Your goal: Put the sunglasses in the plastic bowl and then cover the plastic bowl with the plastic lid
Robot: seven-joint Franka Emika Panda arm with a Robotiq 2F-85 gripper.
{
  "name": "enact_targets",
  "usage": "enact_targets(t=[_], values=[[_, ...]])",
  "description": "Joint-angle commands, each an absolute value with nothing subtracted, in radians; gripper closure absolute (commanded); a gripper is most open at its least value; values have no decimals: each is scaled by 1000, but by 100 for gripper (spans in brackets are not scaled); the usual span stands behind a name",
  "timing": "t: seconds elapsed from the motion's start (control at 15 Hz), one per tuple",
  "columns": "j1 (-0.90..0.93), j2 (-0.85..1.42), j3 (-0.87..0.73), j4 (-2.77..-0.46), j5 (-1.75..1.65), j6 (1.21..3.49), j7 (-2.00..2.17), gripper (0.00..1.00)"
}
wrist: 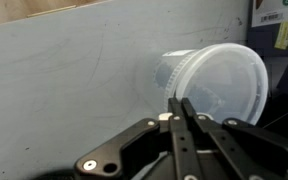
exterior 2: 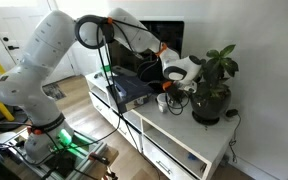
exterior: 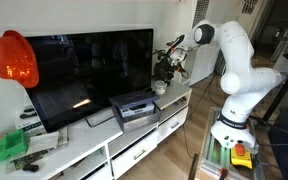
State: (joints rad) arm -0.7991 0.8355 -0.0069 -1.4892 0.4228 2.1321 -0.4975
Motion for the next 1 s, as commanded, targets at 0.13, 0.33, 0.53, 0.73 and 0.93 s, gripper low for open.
enact_targets(t=[0.13,0.33,0.53,0.73,0.93], values=[[-782,841,-18,-1491,399,2162,-471,99],[-787,832,-14,-1497,402,2157,-481,99],[-792,812,-14,-1519,402,2159,-494,99],[-792,802,-17,-1534,395,2162,-506,99],[-794,794,-17,-1548,390,2171,-519,99]])
